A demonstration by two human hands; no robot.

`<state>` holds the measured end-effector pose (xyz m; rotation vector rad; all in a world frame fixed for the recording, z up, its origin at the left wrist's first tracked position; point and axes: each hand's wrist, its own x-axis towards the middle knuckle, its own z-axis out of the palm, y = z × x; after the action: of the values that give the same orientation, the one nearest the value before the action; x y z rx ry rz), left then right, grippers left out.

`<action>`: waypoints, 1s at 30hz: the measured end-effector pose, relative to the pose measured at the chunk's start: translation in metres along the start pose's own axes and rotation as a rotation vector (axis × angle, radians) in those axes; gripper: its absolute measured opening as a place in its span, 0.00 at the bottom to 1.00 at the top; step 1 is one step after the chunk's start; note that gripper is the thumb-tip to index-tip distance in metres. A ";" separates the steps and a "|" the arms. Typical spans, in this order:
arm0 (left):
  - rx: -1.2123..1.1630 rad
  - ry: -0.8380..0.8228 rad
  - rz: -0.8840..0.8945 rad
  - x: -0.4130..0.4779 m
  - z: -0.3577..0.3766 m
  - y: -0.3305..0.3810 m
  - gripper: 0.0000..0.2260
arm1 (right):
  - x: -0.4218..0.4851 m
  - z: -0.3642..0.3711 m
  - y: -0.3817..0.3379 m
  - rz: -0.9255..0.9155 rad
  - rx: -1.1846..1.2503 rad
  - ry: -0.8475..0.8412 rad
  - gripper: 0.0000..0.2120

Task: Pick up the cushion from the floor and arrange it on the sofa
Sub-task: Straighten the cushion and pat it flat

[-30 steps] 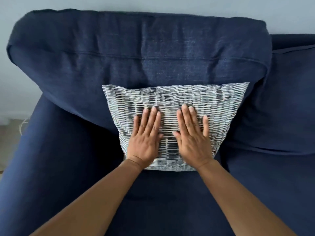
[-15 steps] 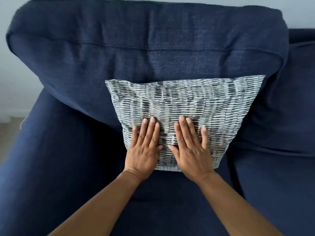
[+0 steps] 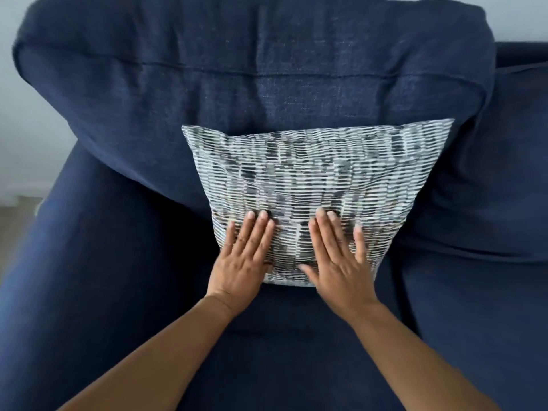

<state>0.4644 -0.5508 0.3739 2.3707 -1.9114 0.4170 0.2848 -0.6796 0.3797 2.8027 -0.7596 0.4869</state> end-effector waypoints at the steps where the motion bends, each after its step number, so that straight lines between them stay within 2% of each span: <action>1: 0.031 -0.042 -0.050 0.001 -0.001 -0.006 0.50 | 0.001 0.001 0.006 0.013 -0.029 -0.026 0.47; 4: 0.089 -0.146 -0.143 0.003 -0.011 -0.031 0.50 | -0.001 -0.002 0.040 0.121 -0.061 -0.105 0.48; 7: 0.056 -0.165 -0.148 0.000 -0.027 -0.046 0.45 | -0.010 -0.015 0.062 0.172 -0.063 -0.102 0.43; 13: -0.084 -0.002 -0.035 0.053 -0.064 -0.019 0.33 | 0.041 -0.045 0.042 0.065 0.052 0.053 0.35; 17: -0.046 -0.135 -0.150 0.099 -0.067 -0.023 0.31 | 0.093 -0.051 0.036 0.017 -0.003 -0.041 0.33; 20: -0.017 -0.163 -0.268 0.116 -0.068 -0.058 0.31 | 0.103 -0.055 0.062 0.156 -0.052 -0.139 0.35; 22: 0.016 -0.173 -0.327 0.119 -0.073 -0.079 0.31 | 0.102 -0.061 0.077 0.308 -0.032 -0.154 0.35; 24: 0.035 -0.176 -0.322 0.119 -0.081 -0.086 0.32 | 0.101 -0.068 0.080 0.375 0.000 -0.137 0.36; 27: -0.008 -0.116 -0.165 0.120 -0.093 -0.066 0.32 | 0.106 -0.074 0.062 0.194 -0.003 -0.091 0.35; 30: 0.004 -0.196 -0.028 0.121 -0.094 -0.047 0.32 | 0.112 -0.076 0.052 0.023 -0.014 -0.189 0.35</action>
<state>0.5175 -0.6338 0.5005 2.5228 -1.9515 0.1925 0.3285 -0.7542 0.4960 2.8587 -0.8285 0.2205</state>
